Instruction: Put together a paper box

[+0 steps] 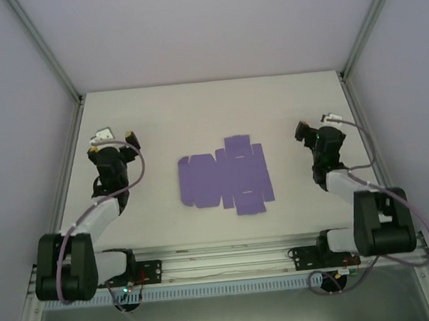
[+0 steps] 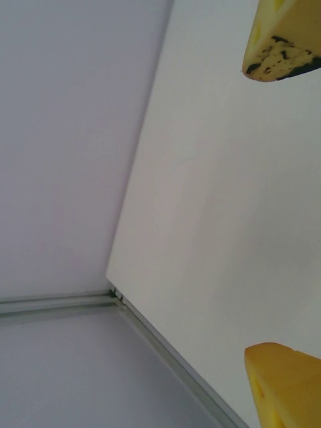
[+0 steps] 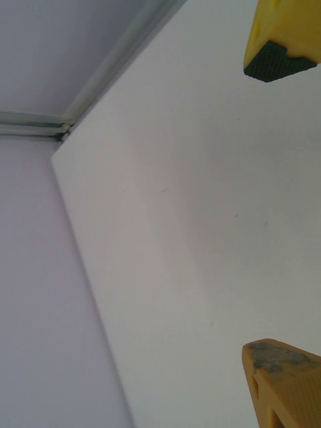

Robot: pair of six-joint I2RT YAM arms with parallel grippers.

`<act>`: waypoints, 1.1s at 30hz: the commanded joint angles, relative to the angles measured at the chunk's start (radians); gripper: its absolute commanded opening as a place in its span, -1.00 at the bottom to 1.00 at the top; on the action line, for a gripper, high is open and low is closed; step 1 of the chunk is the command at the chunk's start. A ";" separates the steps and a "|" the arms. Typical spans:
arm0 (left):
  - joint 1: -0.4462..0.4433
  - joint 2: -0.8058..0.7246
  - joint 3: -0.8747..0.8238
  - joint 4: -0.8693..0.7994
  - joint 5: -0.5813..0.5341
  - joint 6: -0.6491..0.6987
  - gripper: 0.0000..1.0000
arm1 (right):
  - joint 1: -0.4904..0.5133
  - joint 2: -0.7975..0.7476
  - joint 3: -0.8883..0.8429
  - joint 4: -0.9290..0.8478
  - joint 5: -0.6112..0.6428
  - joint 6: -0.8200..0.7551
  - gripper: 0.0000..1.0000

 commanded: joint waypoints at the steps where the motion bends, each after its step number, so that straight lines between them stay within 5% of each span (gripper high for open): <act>1: 0.002 -0.070 0.069 -0.294 0.084 -0.112 1.00 | 0.062 -0.079 0.078 -0.240 0.059 0.020 0.99; 8: -0.076 -0.128 0.090 -0.469 0.231 -0.253 0.99 | 0.171 -0.097 0.210 -0.566 -0.106 0.287 0.75; 17: -0.246 0.070 0.157 -0.629 0.296 -0.263 0.99 | 0.399 0.096 0.287 -0.647 -0.265 0.371 -0.05; 23: -0.258 0.132 0.112 -0.575 0.488 -0.304 0.99 | 0.442 0.256 0.329 -0.649 -0.279 0.402 -0.24; 33: -0.273 0.231 0.029 -0.383 0.691 -0.360 0.91 | 0.443 0.381 0.270 -0.587 -0.286 0.457 -0.24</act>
